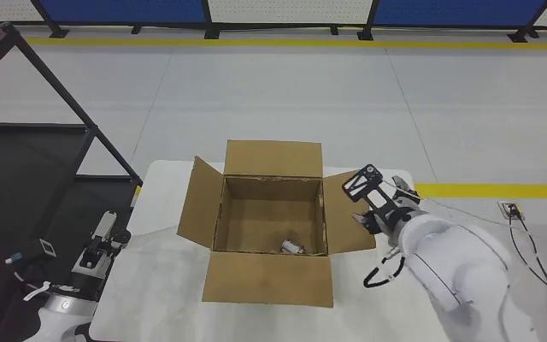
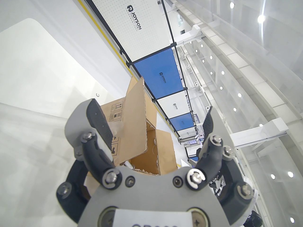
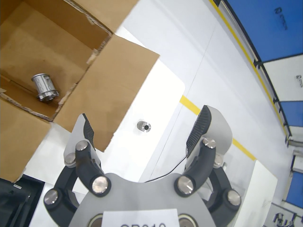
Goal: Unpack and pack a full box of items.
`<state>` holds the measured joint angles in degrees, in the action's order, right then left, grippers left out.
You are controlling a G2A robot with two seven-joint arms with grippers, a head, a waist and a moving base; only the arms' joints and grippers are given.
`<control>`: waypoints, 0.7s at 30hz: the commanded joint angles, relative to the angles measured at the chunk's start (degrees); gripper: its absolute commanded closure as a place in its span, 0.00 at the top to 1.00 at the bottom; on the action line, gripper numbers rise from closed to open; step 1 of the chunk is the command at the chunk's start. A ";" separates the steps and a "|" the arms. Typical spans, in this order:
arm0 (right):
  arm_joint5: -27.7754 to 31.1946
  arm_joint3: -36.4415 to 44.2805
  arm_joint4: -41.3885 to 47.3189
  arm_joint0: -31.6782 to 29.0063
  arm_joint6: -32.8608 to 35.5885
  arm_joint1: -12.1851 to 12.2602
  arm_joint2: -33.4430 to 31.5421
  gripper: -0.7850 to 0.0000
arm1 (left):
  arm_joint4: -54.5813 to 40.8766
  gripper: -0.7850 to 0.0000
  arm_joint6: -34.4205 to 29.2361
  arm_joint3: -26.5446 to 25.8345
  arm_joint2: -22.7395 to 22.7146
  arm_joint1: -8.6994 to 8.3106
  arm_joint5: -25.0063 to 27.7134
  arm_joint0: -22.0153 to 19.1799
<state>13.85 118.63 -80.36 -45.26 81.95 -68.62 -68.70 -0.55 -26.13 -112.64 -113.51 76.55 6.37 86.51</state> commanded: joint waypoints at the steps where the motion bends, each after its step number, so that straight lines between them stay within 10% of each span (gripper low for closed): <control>1: 0.47 -2.33 1.54 3.58 0.95 -0.63 4.06 1.00 | 0.00 1.00 0.00 0.00 0.00 0.00 0.00 0.00; 21: 0.98 -50.04 30.42 36.70 -4.36 -14.56 36.16 1.00 | 0.00 1.00 0.00 0.00 0.00 0.00 0.00 0.00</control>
<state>14.93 71.10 -50.70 -9.35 78.17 -82.37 -33.74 -0.55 -26.13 -112.64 -113.51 76.55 6.37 86.51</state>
